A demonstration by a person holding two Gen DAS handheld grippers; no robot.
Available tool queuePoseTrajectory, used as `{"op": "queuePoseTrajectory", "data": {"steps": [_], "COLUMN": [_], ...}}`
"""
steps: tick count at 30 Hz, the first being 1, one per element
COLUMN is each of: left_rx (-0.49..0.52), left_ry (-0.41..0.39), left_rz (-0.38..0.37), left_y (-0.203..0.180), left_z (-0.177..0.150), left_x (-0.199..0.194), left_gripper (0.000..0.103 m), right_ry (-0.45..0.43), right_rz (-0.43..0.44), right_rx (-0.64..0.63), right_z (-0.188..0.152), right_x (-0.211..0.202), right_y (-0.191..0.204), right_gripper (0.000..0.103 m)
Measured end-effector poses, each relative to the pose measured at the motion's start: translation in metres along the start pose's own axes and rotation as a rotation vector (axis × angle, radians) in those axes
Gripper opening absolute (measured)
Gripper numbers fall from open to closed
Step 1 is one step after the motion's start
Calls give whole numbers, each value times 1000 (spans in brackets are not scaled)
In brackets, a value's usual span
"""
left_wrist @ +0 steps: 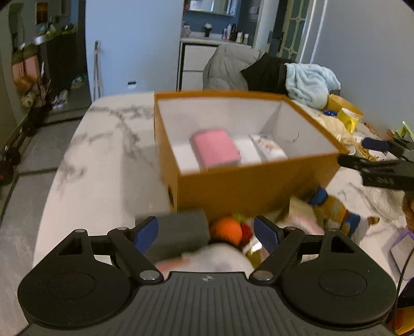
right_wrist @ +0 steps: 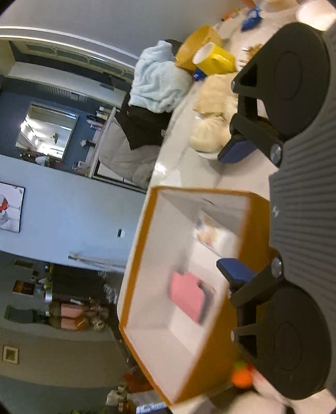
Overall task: Organize objects
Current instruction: 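Lower the left tool onto the striped bunny while the right tool reaches the duck plush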
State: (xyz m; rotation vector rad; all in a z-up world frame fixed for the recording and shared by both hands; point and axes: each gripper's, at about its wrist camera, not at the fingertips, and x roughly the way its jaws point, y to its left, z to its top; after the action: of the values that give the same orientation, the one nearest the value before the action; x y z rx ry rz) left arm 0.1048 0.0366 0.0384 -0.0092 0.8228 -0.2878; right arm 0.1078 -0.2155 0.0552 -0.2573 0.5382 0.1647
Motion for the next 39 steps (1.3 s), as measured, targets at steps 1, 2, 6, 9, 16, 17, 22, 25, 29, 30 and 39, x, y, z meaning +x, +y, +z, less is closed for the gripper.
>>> {"op": "queuePoseTrajectory", "data": {"steps": [1,2,6,9,16,17,22,25,29,30,39], "left_rx": [-19,-40,-126,-138,-87,-74,-25,12,32,38,94], "left_ry": [8,19,44,31,48,55,70,63,59,51,-32], "left_rz": [-1,2,26,87,98,85,1,16,69,73,72], "left_y": [0,1,3,3,-3,-7,-23,-28,-33,-34,-37], "left_z": [-6,-11,-27,-34,-36,-38,-51,-56,-55,-54,-62], "left_x": [1,2,12,18,25,24,5,2,14,16,25], "left_gripper": [96,96,98,102,103,103,103,103,103,103,103], "right_ry": [5,13,57,76,133,142,178,196,216,220,281], "right_rz": [1,3,23,34,68,77,85,117,143,152,188], "right_rx": [1,4,27,46,149,161,158,151,133,131,130], "right_z": [-7,-13,-35,-44,-51,-54,-68,-73,-72,-71,-73], "right_x": [-6,-10,-15,-14,-2,-1,2,3,11,14,47], "right_y": [3,5,10,10,-3,-3,-2,-1,2,3,13], "right_gripper": [86,86,86,86,87,87,87,87,85,85,69]}}
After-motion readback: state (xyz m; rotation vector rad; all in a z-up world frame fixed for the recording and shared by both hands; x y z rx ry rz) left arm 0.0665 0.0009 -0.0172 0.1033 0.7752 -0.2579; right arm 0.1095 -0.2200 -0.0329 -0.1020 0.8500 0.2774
